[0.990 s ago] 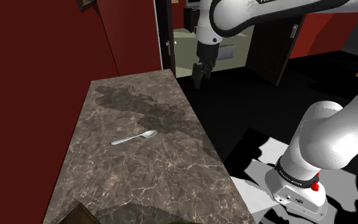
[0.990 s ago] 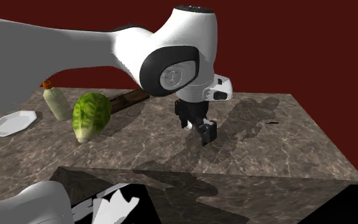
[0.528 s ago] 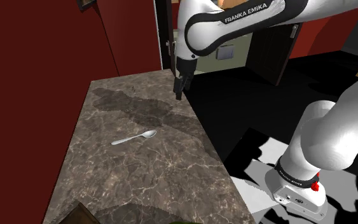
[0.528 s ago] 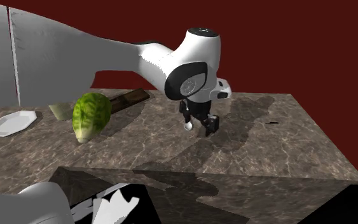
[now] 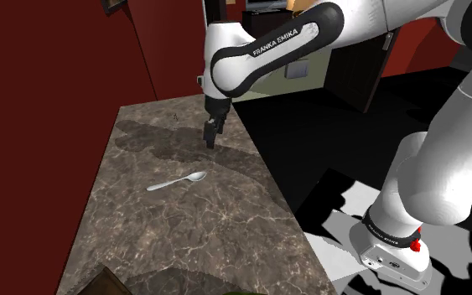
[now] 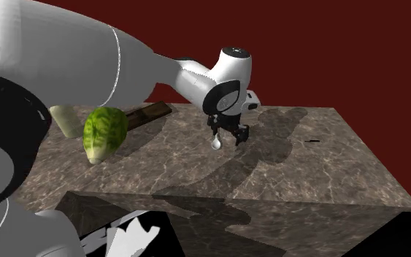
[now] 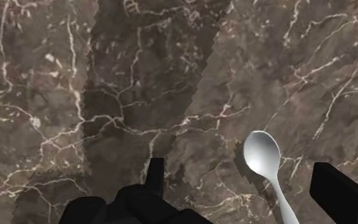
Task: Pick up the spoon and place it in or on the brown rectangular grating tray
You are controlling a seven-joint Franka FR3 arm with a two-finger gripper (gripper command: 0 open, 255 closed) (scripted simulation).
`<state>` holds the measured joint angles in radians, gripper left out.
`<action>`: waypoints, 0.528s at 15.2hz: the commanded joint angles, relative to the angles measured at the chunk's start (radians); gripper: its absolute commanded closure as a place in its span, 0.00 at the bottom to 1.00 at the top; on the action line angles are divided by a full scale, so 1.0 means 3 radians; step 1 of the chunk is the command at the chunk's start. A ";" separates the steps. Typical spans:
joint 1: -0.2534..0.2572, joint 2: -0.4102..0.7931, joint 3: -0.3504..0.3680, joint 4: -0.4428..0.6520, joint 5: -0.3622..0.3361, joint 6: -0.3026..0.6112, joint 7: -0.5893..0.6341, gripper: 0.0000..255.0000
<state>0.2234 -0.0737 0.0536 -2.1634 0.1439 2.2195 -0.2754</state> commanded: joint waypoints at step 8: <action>0.0208 0.0886 0.0219 0.0655 0.0158 0.0310 -0.0412 0.00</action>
<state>0.2810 0.1653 0.1121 -1.9857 0.1862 2.3021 -0.3812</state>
